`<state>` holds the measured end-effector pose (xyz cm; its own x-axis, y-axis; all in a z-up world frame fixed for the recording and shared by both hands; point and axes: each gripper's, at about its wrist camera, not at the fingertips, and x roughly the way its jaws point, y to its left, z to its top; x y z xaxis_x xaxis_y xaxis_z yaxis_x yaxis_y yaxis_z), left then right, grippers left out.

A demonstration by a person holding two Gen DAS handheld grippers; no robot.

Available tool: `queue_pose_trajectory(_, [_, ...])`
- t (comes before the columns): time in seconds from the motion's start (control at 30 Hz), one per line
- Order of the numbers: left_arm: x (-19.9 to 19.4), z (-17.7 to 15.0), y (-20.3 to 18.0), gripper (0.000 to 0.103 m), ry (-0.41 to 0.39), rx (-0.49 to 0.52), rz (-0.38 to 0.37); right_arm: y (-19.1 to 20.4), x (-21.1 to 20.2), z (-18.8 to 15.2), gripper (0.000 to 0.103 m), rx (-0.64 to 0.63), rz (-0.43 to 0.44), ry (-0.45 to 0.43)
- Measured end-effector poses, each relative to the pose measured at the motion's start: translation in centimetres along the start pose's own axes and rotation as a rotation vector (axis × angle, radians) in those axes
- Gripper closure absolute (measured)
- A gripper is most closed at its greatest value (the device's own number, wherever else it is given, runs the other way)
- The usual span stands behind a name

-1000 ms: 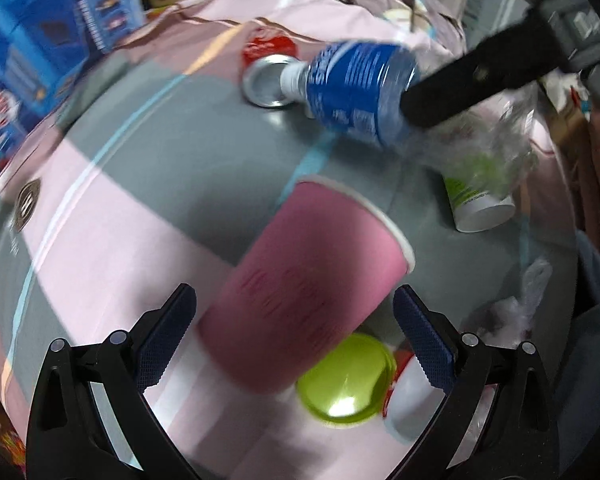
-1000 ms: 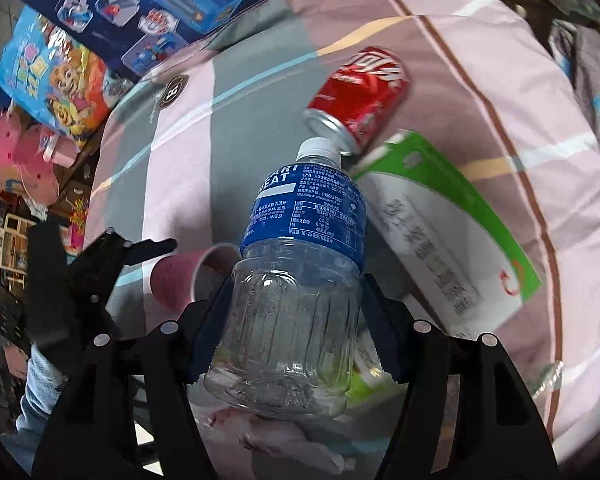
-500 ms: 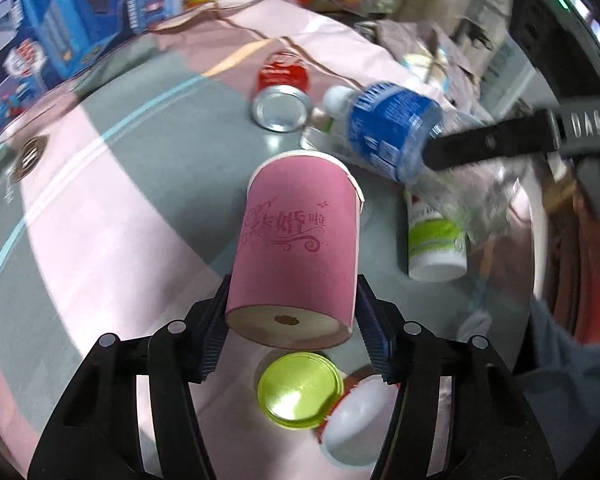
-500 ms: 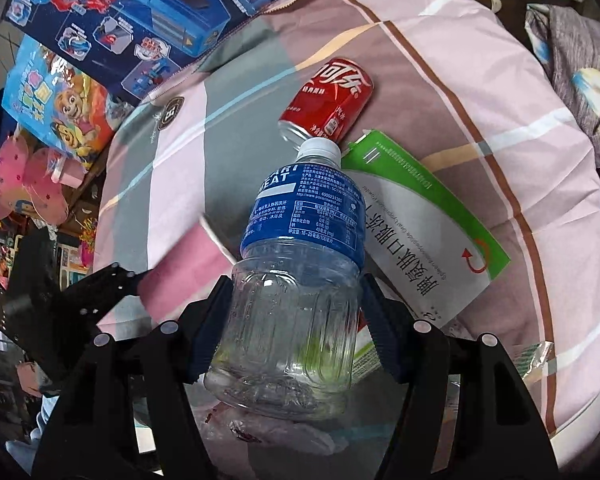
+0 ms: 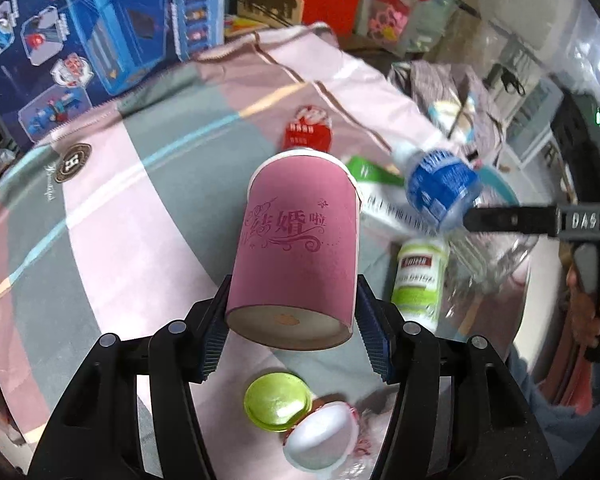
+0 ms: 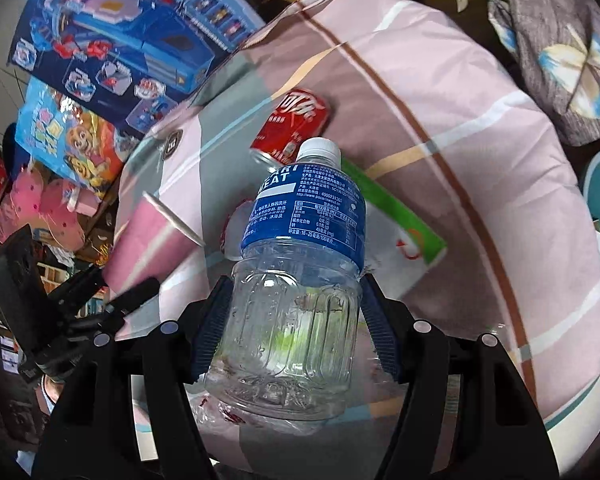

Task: Collect trash
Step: 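Lift the cup and bottle and carry both toward the teal bin, then open the left gripper over the teal bin while the right gripper releases the bottle there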

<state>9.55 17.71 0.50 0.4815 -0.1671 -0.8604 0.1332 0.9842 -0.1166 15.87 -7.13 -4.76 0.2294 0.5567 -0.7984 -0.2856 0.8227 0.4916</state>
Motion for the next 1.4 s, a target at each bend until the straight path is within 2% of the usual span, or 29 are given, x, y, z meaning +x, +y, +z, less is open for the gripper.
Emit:
queue_pose_trajectory(0.2, [-0.5,1.4,-3.7,0.044,-0.031,0.003,-0.024,-3.1,-2.4,-0.2,0.041,0.042,0.030,-0.044])
queue_pose_trajectory(0.37, [1.0,3.4,-9.5,0.044,-0.032,0.045,-0.081,-7.0,-5.6,-0.7,0.041,0.096,0.049,-0.108])
queue_pose_trajectory(0.67, [5.3,6.5,-22.1,0.044,-0.004,0.174,-0.192,-18.7,-13.9,-2.9,0.041,0.282,0.008,-0.283])
queue_pose_trajectory(0.9, [10.5,7.8,-31.4,0.044,0.085,0.293,-0.243,-28.0,-18.6,-5.5,0.041,0.451,-0.063,-0.369])
queue_pose_trajectory(1.13, [15.3,8.7,-37.2,0.044,0.165,0.357,-0.260,-32.9,-18.4,-6.2,0.041,0.545,-0.078,-0.360])
queue_pose_trajectory(1.33, [19.6,9.2,-39.8,0.041,0.236,0.370,-0.239,-35.3,-17.8,-6.0,0.041,0.578,-0.085,-0.341])
queue_pose_trajectory(1.4, [20.5,9.2,-40.1,0.037,0.256,0.367,-0.235,-35.9,-17.4,-5.8,0.041,0.585,-0.087,-0.332])
